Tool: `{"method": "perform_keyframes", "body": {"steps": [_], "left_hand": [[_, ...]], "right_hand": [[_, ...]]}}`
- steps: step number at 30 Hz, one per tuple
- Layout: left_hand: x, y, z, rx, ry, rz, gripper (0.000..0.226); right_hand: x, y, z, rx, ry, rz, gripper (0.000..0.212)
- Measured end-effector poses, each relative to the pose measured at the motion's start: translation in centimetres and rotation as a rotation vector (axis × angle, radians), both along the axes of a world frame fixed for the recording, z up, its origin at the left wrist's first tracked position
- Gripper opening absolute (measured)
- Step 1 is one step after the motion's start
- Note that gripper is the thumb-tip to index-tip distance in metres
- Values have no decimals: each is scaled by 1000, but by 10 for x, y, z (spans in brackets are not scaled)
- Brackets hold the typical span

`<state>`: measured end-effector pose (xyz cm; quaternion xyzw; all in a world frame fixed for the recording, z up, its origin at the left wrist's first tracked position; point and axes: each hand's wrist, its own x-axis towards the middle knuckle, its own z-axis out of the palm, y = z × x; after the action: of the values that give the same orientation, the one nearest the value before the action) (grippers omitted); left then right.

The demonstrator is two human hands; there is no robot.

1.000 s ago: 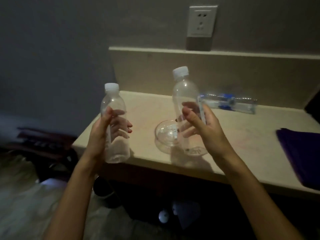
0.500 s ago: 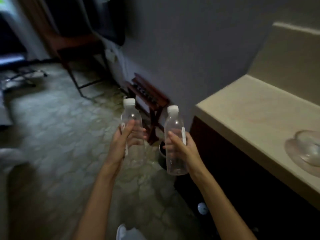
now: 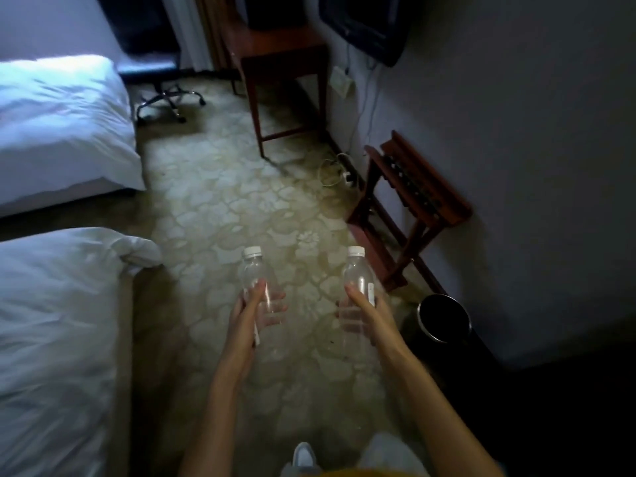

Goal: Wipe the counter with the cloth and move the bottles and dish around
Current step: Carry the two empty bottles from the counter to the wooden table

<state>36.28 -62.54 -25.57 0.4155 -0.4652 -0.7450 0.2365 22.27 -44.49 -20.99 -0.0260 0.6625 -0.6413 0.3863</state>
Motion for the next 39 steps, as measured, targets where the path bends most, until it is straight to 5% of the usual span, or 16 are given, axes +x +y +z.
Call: {"method": "perform_keyframes", "body": {"steps": [11, 17, 19, 23, 31, 39], "left_hand": [[-92, -186, -42, 31, -105, 72, 81], [-186, -317, -12, -35, -90, 84, 84], [-208, -355, 0, -79, -110, 89, 70], [-237, -430, 4, -105, -131, 140, 49], [-320, -646, -27, -149, -145, 182, 53], [-450, -870, 21, -229, -100, 86, 55]], "right_hand": [[-133, -216, -58, 23, -107, 65, 12], [-219, -359, -37, -40, 27, 177, 41], [-248, -407, -29, -52, 57, 201, 45], [-295, -503, -32, -54, 48, 243, 47], [-387, -714, -50, -60, 81, 255, 58], [-505, -898, -1, -81, 157, 151, 53]]}}
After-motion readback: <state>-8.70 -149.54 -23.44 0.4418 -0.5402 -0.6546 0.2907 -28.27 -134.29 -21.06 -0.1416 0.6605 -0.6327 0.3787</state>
